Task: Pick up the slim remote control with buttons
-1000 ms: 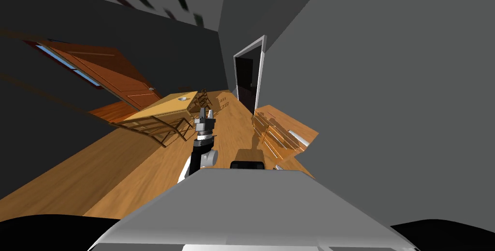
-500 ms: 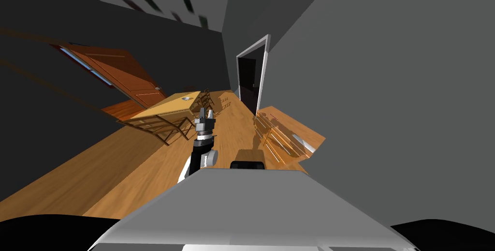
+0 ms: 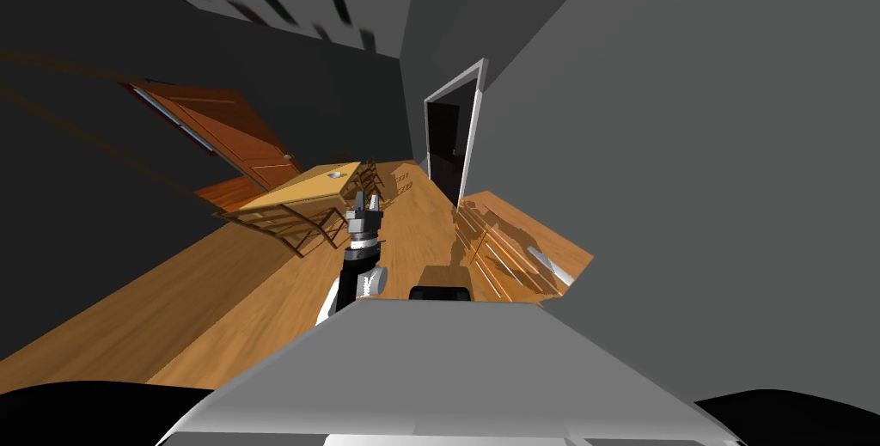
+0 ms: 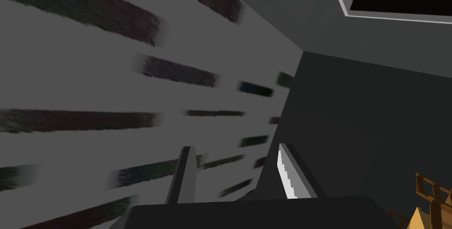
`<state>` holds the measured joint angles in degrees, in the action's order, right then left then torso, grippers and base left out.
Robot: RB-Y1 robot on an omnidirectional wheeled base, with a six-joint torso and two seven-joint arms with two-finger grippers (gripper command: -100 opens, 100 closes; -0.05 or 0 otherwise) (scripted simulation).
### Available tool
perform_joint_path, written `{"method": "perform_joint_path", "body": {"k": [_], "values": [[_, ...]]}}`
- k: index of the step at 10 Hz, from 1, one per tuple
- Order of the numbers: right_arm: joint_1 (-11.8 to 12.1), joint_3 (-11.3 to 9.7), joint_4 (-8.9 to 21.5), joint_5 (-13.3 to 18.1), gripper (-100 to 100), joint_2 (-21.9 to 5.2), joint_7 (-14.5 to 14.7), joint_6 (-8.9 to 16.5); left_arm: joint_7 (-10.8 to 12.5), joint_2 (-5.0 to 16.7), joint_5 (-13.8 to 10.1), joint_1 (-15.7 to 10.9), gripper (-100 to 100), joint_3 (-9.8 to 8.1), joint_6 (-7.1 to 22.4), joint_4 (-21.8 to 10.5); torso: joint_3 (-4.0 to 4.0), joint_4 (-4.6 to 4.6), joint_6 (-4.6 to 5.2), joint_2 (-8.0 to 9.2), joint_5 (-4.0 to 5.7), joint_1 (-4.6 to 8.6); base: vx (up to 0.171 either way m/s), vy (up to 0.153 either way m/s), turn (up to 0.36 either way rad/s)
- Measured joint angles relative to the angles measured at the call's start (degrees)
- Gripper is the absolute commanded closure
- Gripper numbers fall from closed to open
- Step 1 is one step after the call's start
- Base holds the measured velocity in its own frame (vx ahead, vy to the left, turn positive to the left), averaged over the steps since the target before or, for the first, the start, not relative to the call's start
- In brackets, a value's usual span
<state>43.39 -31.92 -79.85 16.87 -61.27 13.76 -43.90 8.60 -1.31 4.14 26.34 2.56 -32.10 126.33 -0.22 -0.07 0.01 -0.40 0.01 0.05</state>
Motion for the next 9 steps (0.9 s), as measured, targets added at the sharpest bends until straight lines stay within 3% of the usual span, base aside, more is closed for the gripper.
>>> {"method": "perform_joint_path", "body": {"k": [3,5,7,9], "values": [[0.9,-1.5,3.2,1.6,-100,-4.2,0.6,1.5,0.0,0.0,0.0,0.0,0,0.00,0.0,0.0,-0.06,-0.02,-0.02,-0.12,-0.01,0.01,0.116,-0.004,0.058],[0.0,-2.2,6.5,2.2,-100,-5.0,0.4,1.1,0.0,0.0,0.0,0.0,0,0.00,0.0,0.0,0.07,0.02,0.02,0.13,0.00,-0.03,0.061,0.001,0.032],[0.3,-3.0,8.3,3.0,-100,-7.2,0.5,2.6,0.0,0.0,0.0,0.0,0,0.00,0.0,0.0,0.04,0.01,0.01,0.07,-0.01,-0.01,0.099,-0.006,0.052],[0.7,-3.3,11.2,3.6,-100,-10.0,0.8,2.3,0.0,0.0,0.0,0.0,0,0.00,0.0,0.0,-0.03,-0.01,0.00,-0.05,0.01,0.03,0.128,-0.009,0.049]]}}
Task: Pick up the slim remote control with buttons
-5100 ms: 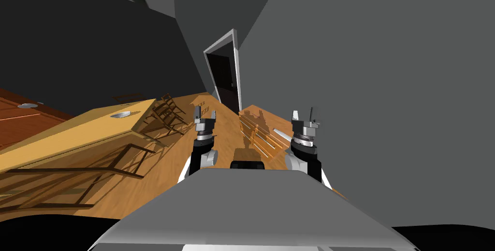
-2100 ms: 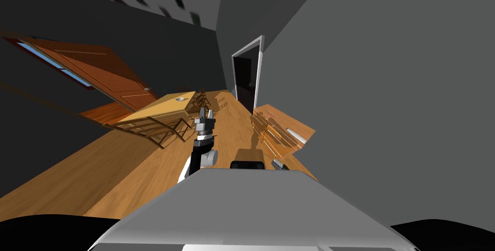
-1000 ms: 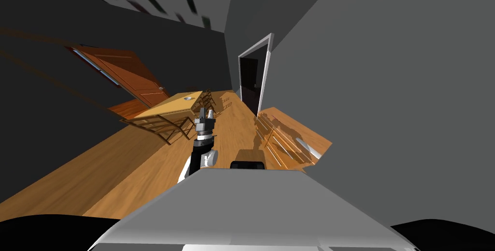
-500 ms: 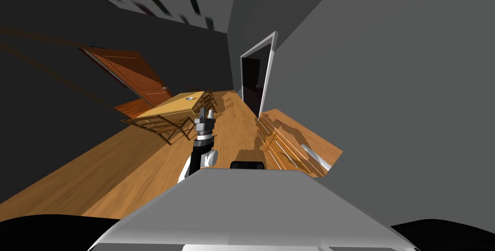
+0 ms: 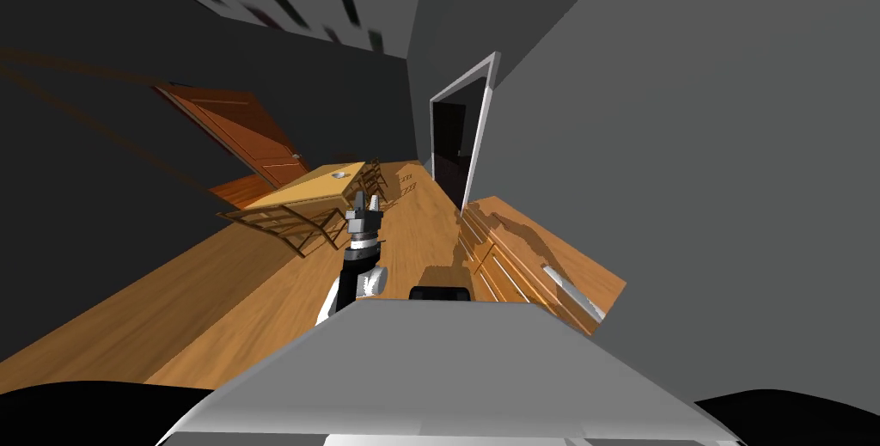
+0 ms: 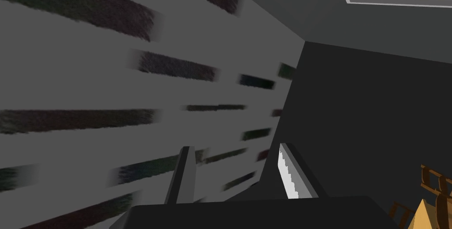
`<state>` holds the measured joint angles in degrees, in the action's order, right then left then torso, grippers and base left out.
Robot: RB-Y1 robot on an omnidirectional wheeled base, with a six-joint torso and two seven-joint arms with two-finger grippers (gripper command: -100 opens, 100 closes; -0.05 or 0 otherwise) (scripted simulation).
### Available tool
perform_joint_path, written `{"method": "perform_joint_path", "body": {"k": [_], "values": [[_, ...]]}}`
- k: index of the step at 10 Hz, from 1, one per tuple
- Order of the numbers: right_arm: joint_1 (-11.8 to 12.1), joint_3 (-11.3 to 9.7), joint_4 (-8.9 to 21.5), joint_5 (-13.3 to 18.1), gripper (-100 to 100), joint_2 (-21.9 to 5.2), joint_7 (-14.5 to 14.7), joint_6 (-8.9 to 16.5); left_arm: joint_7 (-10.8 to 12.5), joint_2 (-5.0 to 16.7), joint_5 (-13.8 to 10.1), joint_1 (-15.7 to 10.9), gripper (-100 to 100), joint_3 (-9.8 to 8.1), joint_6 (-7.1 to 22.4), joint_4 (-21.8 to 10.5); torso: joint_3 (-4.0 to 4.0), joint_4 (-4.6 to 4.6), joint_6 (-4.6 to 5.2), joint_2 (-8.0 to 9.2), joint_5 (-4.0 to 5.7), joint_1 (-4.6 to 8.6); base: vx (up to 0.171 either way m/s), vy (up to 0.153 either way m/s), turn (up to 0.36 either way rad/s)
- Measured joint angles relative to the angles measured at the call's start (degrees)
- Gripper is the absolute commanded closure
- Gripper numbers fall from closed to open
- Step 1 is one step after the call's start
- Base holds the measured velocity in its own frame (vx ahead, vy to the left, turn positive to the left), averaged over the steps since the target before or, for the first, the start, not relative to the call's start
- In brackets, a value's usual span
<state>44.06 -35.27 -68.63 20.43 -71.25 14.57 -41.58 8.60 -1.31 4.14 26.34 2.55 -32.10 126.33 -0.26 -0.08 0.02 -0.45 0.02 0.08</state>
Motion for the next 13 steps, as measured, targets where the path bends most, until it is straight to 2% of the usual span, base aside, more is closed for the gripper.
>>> {"method": "perform_joint_path", "body": {"k": [1,2,3,6,7,8,11,12,13], "values": [[-0.8,-0.7,1.7,0.7,-100,-1.6,-0.5,0.3,0.0,0.0,0.0,0.0,0,0.00,0.0,0.0,-0.06,-0.02,-0.03,-0.11,-0.01,-0.03,0.136,-0.006,0.039],[-0.3,-0.8,2.7,0.9,-100,-2.0,-0.2,0.9,0.0,0.0,0.0,0.0,0,0.00,0.0,0.0,-0.05,-0.02,0.02,-0.09,-0.01,-0.04,0.139,-0.028,0.044],[-0.5,-1.6,2.5,1.6,-100,-3.9,-0.7,2.4,0.0,0.0,0.0,0.0,0,0.00,0.0,0.0,-0.07,-0.03,-0.03,-0.13,0.00,0.02,0.112,-0.015,0.043],[-0.8,-1.9,5.8,2.1,-100,-4.0,-0.2,2.3,0.0,0.0,0.0,0.0,0,0.00,0.0,0.0,0.19,0.07,0.03,0.33,-0.01,-0.10,0.044,-0.003,0.011],[0.0,-1.9,6.3,2.1,-100,-5.5,0.0,2.8,0.0,0.0,0.0,0.0,0,0.00,0.0,0.0,0.13,0.05,0.01,0.21,-0.02,-0.04,0.093,-0.019,0.030],[-1.1,-2.4,8.3,2.7,-100,-5.8,-0.1,2.5,0.0,0.0,0.0,0.0,0,0.00,0.0,0.0,0.07,0.03,0.01,0.12,0.01,-0.01,0.135,-0.024,0.048],[-3.2,-4.2,13.4,4.9,-100,-8.8,-0.6,3.8,0.0,0.0,0.0,0.0,0,0.00,0.0,0.0,-0.29,-0.11,-0.04,-0.50,0.02,0.04,0.249,-0.034,0.078],[-3.3,-4.3,14.8,5.1,-100,-9.3,-0.2,4.3,0.0,0.0,0.0,0.0,0,0.00,0.0,0.0,-0.34,-0.13,-0.03,-0.59,0.03,0.07,0.265,-0.033,0.071],[-3.8,-4.8,14.7,5.6,-100,-10.0,-0.3,5.3,0.0,0.0,0.0,0.0,0,0.00,0.0,0.0,-0.36,-0.14,-0.04,-0.62,0.03,0.03,0.223,0.014,0.088]]}}
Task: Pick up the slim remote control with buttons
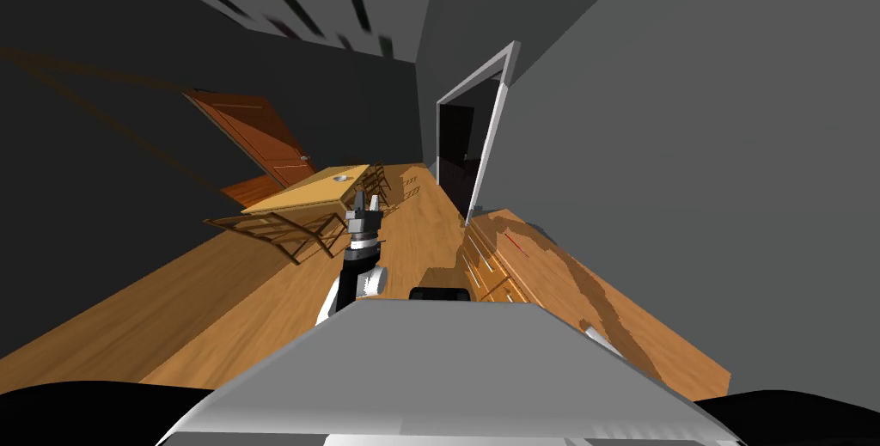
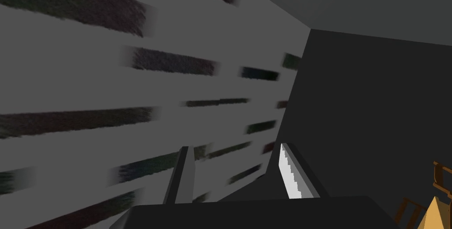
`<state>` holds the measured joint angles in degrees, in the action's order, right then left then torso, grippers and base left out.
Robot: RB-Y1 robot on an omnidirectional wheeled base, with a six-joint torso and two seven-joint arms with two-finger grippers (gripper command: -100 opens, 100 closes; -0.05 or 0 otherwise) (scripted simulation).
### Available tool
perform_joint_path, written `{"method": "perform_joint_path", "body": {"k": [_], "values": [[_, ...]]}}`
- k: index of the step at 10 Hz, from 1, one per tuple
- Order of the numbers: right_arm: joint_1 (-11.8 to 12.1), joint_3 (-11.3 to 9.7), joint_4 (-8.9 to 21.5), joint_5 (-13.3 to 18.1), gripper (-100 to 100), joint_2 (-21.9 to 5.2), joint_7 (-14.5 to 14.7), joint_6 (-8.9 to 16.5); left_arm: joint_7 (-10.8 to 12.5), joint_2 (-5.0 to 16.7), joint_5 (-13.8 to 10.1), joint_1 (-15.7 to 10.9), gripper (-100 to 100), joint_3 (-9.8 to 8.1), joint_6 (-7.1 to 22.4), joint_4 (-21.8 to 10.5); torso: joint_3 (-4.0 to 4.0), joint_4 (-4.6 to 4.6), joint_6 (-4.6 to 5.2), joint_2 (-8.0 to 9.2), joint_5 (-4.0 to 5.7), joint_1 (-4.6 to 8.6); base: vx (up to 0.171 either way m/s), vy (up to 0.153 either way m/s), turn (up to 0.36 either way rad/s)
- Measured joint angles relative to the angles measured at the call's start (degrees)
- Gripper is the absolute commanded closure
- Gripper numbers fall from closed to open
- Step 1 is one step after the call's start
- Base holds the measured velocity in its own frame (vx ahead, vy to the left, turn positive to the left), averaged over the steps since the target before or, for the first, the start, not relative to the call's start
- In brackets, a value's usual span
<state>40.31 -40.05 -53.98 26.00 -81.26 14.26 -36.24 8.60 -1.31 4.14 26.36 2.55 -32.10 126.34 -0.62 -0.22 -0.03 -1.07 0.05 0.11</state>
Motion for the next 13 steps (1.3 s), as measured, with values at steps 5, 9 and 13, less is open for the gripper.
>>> {"method": "perform_joint_path", "body": {"k": [5,9,13], "values": [[-2.3,-1.1,1.6,0.8,-100,1.1,-1.3,0.8,0.0,0.0,0.0,-0.1,0,0.02,0.0,0.0,0.73,0.27,-0.01,1.31,-0.04,-0.14,-0.003,0.001,0.164],[-3.4,-2.3,3.6,0.0,-100,3.3,-5.6,1.0,0.0,0.0,0.0,-0.1,0,0.01,0.0,0.0,0.96,0.38,0.09,1.64,-0.05,-0.19,-0.153,0.019,0.232],[-5.2,-3.7,6.5,-0.5,-100,5.8,-9.6,0.6,0.0,0.0,0.0,-0.1,0,0.01,0.0,0.0,0.98,0.39,0.11,1.69,-0.04,-0.14,-0.134,0.009,0.206]]}}
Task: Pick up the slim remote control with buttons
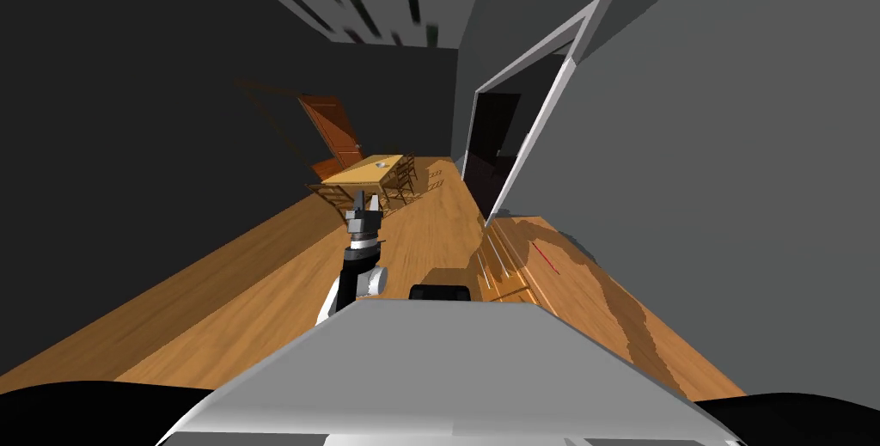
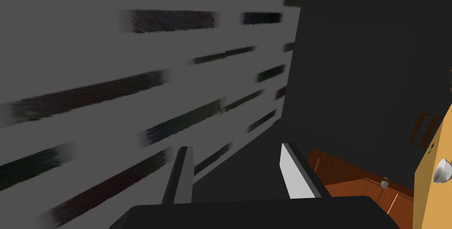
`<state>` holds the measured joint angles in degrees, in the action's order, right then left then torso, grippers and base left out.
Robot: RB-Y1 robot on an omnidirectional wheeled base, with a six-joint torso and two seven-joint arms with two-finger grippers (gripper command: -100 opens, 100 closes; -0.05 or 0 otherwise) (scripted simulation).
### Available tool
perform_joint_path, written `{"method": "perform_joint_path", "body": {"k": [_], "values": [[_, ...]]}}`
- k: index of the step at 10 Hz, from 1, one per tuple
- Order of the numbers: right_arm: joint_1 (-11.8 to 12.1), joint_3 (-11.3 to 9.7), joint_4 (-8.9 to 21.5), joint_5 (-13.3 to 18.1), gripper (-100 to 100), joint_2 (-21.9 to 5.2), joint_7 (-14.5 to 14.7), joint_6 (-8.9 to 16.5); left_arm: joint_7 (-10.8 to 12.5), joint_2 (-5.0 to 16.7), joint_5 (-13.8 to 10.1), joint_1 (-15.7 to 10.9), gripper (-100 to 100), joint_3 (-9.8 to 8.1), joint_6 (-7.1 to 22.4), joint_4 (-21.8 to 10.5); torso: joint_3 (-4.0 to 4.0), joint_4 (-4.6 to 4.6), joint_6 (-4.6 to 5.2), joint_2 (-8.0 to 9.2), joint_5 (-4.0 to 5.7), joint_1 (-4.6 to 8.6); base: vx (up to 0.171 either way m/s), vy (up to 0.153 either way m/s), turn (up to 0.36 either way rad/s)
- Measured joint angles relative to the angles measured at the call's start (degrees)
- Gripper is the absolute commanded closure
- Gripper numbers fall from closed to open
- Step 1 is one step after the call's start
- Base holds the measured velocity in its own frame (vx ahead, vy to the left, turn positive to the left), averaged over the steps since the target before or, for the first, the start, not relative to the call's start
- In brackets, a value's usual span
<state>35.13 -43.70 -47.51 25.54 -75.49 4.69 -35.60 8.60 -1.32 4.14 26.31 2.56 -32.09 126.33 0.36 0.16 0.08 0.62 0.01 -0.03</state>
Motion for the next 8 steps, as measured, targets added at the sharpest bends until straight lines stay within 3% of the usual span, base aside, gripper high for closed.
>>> {"method": "perform_joint_path", "body": {"k": [1,5,6,7,8], "values": [[-0.1,0.0,0.1,0.0,100,0.1,-0.2,0.0,0.0,0.0,0.0,0.0,0,-0.01,0.0,0.0,-0.12,-0.04,0.06,-0.24,0.00,0.05,-0.012,0.002,-0.012],[0.0,-0.1,0.0,0.0,100,0.1,-0.2,-0.1,0.0,0.0,0.0,0.0,0,-0.01,0.0,0.0,-0.31,-0.12,0.03,-0.55,0.05,0.19,-0.001,0.001,0.000],[0.0,-0.1,0.0,0.0,0,0.1,-0.2,-0.1,0.0,0.0,0.0,0.0,0,-0.01,0.0,0.0,-0.32,-0.12,0.03,-0.56,0.04,0.19,0.000,0.000,0.000],[0.0,-0.1,0.0,0.0,100,0.1,-0.2,-0.1,0.0,0.0,0.0,0.0,0,-0.01,0.0,0.0,-0.32,-0.12,0.03,-0.57,0.04,0.19,0.095,-0.024,-0.360],[0.3,0.4,-0.5,0.0,100,-0.4,0.6,0.0,0.0,0.0,0.0,0.1,0,-0.02,0.0,0.0,-0.44,-0.20,0.25,-0.76,0.03,0.23,0.179,-0.018,-0.383]]}}
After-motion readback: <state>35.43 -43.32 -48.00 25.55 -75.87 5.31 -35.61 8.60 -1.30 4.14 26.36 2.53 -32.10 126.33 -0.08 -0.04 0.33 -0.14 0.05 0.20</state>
